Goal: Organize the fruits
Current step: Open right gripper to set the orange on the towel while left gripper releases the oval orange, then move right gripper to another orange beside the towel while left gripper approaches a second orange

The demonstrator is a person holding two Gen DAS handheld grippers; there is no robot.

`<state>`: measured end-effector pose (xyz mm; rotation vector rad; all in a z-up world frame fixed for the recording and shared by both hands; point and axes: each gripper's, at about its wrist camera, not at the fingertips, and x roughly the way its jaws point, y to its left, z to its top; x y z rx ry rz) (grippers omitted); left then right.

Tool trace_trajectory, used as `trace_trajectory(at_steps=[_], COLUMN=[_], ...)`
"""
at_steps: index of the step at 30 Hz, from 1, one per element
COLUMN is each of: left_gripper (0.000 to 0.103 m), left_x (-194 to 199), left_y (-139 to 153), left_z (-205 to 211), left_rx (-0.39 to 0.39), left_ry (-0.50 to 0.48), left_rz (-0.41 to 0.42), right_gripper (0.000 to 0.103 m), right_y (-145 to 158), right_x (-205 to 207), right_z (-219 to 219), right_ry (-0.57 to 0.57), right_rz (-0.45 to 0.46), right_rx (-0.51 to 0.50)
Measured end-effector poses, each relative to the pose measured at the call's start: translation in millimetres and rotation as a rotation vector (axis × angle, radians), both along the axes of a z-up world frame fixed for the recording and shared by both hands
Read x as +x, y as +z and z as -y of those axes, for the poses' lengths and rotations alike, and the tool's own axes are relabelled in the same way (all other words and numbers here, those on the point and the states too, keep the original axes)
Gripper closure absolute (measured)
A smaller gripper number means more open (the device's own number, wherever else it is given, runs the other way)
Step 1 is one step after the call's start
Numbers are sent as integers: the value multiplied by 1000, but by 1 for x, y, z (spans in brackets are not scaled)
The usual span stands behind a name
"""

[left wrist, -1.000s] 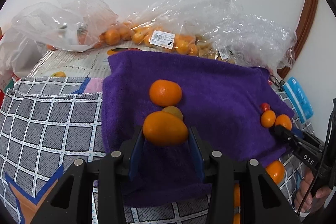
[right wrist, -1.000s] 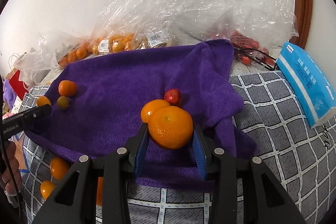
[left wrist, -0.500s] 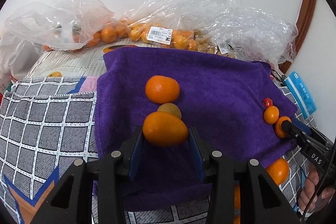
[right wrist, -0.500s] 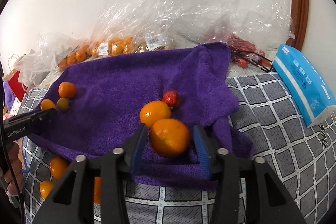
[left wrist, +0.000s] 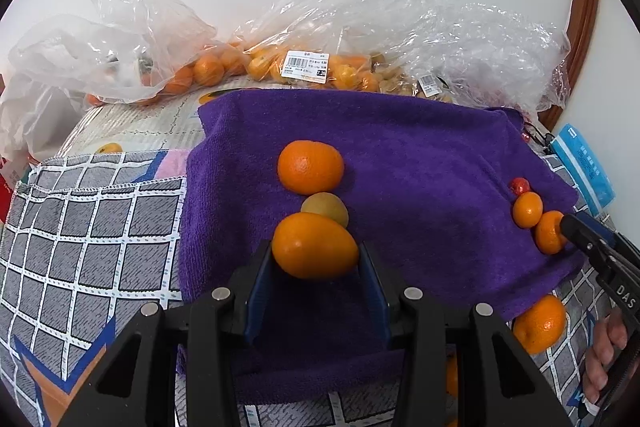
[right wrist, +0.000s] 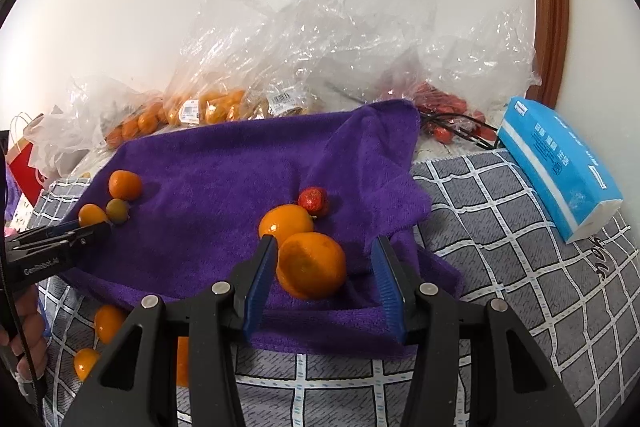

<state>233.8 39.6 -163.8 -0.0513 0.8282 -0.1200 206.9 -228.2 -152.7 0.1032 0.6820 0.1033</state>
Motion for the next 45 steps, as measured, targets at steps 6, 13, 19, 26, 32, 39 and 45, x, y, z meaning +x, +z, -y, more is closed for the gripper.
trace_trajectory(at_steps=[6, 13, 19, 26, 32, 39, 45], left_gripper=[62, 62, 62, 62, 62, 62, 62], left_x=[-2, -8, -13, -21, -35, -67, -92], left_y=[3, 11, 15, 26, 45, 73, 73], left_z=[-5, -9, -8, -10, -5, -4, -22], left_rx=[-43, -85, -79, -76, -70, -68, -125], left_ry=[7, 16, 20, 38, -16, -40, -4], left_rz=[0, 23, 49, 104, 148, 157, 124], right_gripper=[55, 52, 52, 52, 52, 51, 51], right_y=[2, 10, 20, 47, 63, 68, 73], right_x=[-2, -11, -19, -45, -71, -89, -105], right_z=[-2, -3, -13, -21, -30, -37, -33], right_ry=[-25, -11, 8, 12, 20, 11, -4], right_rz=[13, 64, 94, 142, 148, 141, 143], right_rx=[-27, -1, -23, -25, -56, -87, -55])
